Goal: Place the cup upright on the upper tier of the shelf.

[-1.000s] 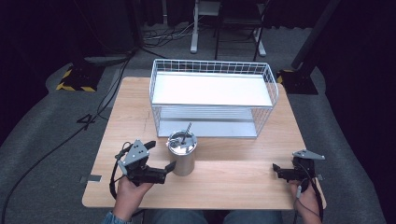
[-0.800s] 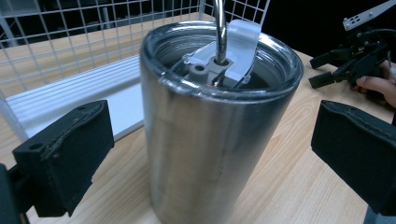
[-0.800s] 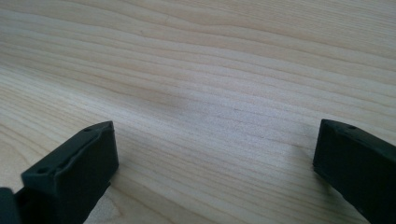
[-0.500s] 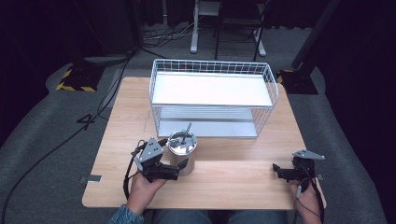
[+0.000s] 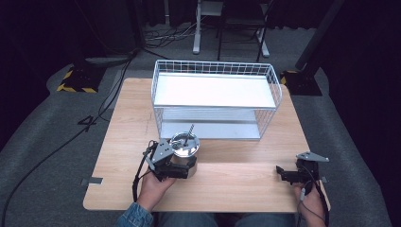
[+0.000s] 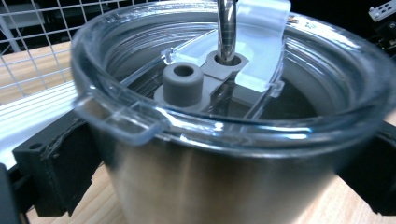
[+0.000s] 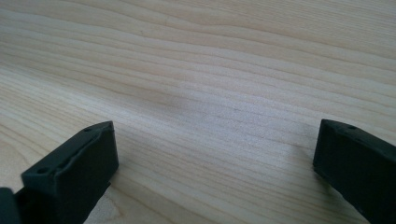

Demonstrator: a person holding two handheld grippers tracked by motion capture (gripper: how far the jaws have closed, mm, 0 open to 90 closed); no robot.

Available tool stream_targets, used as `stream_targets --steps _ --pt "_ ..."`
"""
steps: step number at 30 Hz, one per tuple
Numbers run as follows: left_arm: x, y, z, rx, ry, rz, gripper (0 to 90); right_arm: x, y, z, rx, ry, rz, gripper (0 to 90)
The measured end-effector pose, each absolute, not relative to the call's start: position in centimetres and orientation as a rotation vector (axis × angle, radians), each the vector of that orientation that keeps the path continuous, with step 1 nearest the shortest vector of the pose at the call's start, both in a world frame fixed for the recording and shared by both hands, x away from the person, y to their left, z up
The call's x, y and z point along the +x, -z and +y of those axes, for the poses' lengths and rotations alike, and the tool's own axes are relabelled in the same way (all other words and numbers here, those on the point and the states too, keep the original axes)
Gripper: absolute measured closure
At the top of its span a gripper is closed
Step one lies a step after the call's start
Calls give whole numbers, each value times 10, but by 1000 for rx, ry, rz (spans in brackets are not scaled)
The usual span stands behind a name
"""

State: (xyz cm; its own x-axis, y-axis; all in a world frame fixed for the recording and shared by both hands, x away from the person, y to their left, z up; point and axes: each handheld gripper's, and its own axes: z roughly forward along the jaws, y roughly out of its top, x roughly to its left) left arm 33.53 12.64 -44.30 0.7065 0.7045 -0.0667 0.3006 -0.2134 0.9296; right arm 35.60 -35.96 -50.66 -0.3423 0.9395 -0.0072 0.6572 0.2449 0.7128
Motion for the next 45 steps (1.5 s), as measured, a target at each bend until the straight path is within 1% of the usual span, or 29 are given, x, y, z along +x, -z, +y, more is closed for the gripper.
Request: stream_targets --steps 5,9,13,16,21,32,36,39,45 --pt "336 447 123 1792 -487 780 1 356 507 -360 1456 -868 2087 2" --pt "338 452 120 1746 -511 762 3 356 507 -360 1456 -868 2087 2" --pt "342 457 118 1725 -480 786 4 356 507 -360 1457 -868 2087 2" --pt "343 459 119 1710 -464 770 10 356 507 -360 1456 -868 2087 2" --pt "342 460 121 1710 -484 749 30 356 507 -360 1456 -868 2087 2" --pt "342 459 122 1723 -483 736 36 355 507 -358 1471 -862 2074 3" --pt "344 454 122 1742 -458 740 37 355 506 -358 1472 -861 2074 3" --pt "343 450 124 1744 -468 733 37 355 507 -358 1472 -862 2074 3" --pt "340 429 128 1734 -459 733 37 355 507 -358 1478 -857 2065 2"
